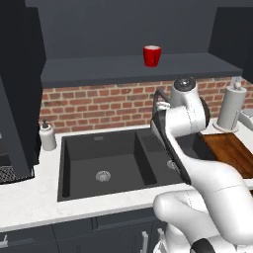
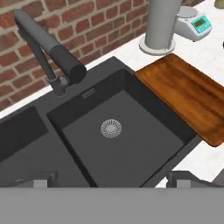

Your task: Pick the kettle from the counter and place it on the tray. Then pick the mug from the cabinet and place it on the tray. Then close the cabinet doors.

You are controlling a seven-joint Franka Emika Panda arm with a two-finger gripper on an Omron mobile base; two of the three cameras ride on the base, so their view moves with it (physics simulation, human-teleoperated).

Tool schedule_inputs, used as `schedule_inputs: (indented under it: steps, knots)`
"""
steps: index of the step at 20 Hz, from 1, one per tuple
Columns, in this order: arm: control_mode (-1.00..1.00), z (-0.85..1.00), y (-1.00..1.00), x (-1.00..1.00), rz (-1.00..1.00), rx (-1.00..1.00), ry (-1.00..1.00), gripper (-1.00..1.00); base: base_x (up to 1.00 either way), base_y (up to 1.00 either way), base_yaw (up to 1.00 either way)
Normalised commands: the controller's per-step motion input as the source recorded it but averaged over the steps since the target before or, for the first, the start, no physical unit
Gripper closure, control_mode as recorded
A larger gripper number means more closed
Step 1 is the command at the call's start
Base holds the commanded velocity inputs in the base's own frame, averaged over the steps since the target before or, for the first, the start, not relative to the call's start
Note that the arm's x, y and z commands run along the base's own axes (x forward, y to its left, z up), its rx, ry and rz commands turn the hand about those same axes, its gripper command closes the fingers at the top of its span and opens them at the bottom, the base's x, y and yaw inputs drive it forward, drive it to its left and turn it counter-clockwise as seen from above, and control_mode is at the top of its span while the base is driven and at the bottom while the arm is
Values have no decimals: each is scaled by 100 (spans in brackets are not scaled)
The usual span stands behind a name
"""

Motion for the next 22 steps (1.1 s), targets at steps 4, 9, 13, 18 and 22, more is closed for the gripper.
schedule_inputs:
  steps: [4,9,13,18,22]
  knots:
    - [-100,-3,-25,0,-38,0,-36,-100,0,0,0]
    - [-100,-18,-24,-1,-34,-7,-47,-100,0,0,0]
    - [-100,-5,-29,0,-35,-15,-45,-100,0,0,0]
    - [-100,0,-41,0,-25,-16,-28,-100,0,0,0]
    - [-100,0,-48,0,-12,-14,-13,-100,0,0,0]
